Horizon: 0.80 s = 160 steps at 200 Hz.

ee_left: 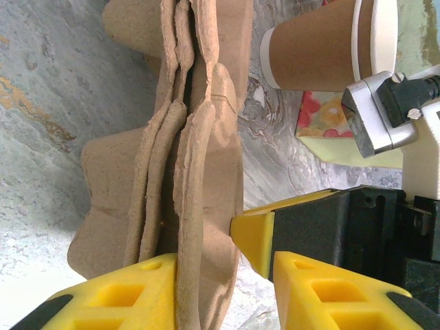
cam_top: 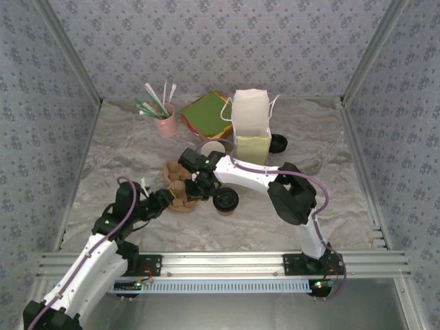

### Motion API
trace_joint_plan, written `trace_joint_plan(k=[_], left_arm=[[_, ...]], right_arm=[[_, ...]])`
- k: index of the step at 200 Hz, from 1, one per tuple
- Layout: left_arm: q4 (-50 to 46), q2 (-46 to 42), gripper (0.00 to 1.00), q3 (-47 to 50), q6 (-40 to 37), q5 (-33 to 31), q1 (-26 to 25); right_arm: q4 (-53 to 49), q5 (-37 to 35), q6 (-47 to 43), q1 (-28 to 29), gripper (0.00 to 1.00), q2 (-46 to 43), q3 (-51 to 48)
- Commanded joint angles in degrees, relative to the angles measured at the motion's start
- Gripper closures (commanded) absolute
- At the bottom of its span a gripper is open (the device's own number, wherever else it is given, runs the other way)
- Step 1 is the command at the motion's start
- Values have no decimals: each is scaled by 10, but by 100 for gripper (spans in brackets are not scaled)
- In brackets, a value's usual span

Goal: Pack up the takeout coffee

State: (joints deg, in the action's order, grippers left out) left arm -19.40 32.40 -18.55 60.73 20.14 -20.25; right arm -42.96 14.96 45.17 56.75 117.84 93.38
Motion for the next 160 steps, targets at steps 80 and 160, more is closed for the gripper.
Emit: trace_joint_plan(k=[80,160], left_arm=[[-13,38,73,-12,-16,-13,-2],[-29,24,91,-18,-13,-32,-2]], right_arm=[[8,17,-12,12,80,-16,17],[-1,-2,-21,11,68,-39,26]])
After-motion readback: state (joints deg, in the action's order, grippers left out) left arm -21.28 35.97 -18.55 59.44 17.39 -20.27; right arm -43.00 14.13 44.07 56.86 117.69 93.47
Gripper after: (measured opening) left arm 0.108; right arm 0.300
